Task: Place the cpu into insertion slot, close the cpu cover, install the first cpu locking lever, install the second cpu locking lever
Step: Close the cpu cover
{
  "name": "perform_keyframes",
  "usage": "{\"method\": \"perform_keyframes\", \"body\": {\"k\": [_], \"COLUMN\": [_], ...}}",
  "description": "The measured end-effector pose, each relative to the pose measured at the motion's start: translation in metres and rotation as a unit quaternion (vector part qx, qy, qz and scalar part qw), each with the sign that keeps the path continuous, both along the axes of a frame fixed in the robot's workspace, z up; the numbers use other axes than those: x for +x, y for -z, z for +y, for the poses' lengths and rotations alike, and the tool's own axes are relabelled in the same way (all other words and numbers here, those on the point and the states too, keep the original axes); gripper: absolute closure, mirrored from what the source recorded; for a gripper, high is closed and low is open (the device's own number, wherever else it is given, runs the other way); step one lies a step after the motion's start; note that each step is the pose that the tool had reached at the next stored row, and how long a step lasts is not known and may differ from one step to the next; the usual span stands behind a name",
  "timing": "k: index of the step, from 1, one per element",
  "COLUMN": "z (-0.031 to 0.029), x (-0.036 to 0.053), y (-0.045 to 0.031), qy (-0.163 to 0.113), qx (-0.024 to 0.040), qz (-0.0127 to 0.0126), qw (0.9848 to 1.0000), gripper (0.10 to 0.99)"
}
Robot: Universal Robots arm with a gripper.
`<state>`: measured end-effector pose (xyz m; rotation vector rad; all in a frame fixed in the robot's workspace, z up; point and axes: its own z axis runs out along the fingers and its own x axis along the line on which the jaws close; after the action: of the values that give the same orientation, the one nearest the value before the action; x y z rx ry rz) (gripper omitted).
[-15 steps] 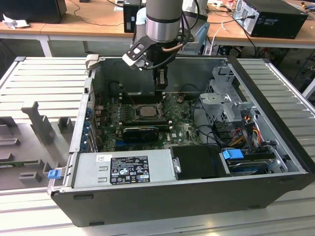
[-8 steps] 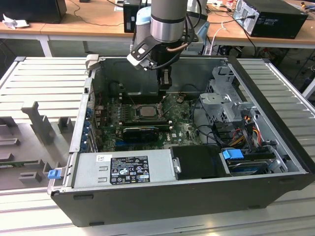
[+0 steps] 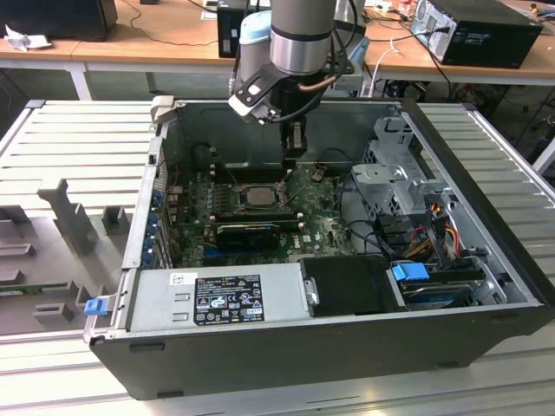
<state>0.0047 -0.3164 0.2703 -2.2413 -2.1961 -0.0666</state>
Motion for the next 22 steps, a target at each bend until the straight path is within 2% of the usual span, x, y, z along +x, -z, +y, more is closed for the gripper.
{"method": "perform_keyframes", "body": {"k": [5,13,22], "z": [0.0,0.0,0.0], "x": [0.0037,0.0162,0.0232], "y": [0.0,0.0,0.0], "qy": [0.0,0.0,0.0], "qx": [0.0,0.0,0.0], "qz": [0.0,0.0,0.0], "qw": [1.0,1.0,1.0], "gripper": [0.98,0.98,0.98]}}
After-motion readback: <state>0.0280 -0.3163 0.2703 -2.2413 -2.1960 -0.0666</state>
